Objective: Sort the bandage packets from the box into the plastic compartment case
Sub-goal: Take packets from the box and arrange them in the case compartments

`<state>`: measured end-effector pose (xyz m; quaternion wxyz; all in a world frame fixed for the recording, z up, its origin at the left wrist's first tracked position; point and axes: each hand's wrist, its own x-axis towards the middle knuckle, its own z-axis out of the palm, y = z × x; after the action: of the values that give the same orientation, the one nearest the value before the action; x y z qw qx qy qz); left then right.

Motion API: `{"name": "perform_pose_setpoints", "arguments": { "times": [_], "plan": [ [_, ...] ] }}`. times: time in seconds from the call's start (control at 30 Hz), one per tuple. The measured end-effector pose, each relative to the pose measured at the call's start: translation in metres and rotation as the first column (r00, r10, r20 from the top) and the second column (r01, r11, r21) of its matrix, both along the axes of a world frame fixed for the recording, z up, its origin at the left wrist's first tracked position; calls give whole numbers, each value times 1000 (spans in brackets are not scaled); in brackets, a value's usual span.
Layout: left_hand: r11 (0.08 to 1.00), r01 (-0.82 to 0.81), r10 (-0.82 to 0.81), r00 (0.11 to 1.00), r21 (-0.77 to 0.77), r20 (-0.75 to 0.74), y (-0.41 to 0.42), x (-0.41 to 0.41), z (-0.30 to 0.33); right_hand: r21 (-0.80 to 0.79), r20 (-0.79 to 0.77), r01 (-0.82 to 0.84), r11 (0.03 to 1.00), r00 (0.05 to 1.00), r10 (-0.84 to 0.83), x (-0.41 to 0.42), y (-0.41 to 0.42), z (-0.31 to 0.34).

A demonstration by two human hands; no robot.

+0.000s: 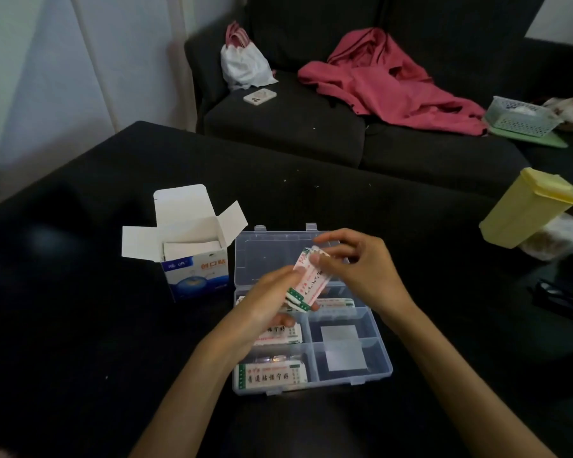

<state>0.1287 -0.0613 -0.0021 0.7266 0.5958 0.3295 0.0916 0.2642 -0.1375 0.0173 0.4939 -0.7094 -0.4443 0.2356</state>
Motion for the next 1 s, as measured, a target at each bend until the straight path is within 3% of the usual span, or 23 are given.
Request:
{"name": "perform_pose_setpoints", "arguments": {
  "times": [0.1,0.2,0.3,0.43,0.5,0.67,0.87,1.0],
  "plan": [
    [994,69,-70,997,79,18,-1,1,2,-11,169,13,1000,986,-11,6,0,-6],
    [982,135,-135,991,133,-6,-1,0,2,-97,-57,-129,987,991,123,11,-7,-4],
    [979,110,-108,994,173,-23,1,0,0,-124,-142,-244,962,964,226,11,-17,-3],
    [982,-34,31,999,185,15,2,2,-4,-18,-201,-73,997,977,68,3,-22,-12],
    [957,-29,36,999,288,-17,1,2,-5,5,-197,-1,1000,980,2,2,-22,-17],
    [693,145,-28,984,707,-175,-4,0,-15,-139,28,-95,986,995,100,14,-37,-19],
    [546,198,-103,980,814,-169,-15,7,-21,-128,175,-53,990,982,75,21,-72,-21],
    [403,257,-116,966,878,-229,-18,7,-23,-200,284,-31,979,955,88,18,-79,-36]
  ]
}}
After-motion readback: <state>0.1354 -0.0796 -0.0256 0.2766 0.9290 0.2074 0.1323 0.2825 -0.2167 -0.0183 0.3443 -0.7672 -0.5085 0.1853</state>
